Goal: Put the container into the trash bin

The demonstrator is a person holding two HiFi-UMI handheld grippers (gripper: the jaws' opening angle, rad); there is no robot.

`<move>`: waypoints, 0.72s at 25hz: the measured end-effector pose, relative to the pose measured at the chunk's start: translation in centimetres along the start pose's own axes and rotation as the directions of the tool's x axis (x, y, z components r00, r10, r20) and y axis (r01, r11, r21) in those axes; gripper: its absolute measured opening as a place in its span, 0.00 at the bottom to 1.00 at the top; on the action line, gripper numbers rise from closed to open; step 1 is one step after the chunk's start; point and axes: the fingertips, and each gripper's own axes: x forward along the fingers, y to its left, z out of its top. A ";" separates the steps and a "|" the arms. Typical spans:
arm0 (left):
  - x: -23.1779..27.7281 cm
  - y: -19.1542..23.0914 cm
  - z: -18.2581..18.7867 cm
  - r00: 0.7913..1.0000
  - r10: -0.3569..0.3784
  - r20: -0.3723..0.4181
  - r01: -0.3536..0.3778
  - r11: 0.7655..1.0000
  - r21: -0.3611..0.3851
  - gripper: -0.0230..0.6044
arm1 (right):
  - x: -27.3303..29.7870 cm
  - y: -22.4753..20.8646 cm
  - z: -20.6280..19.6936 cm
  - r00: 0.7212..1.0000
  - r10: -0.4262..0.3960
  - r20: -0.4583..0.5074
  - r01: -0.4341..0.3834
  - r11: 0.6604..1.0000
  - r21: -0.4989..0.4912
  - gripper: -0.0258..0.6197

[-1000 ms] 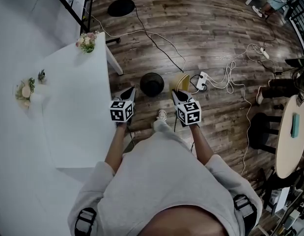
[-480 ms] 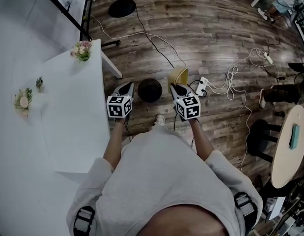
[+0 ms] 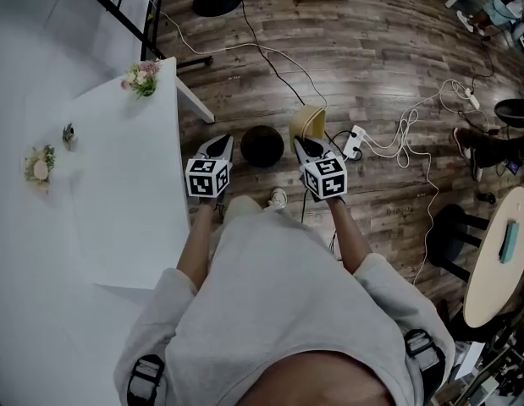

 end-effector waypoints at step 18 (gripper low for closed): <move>2.5 3.4 -4.7 0.994 -0.087 -0.073 0.083 0.995 -0.053 0.05 | 5.9 2.8 -3.3 0.995 -0.002 -0.104 0.005 1.000 0.027 0.08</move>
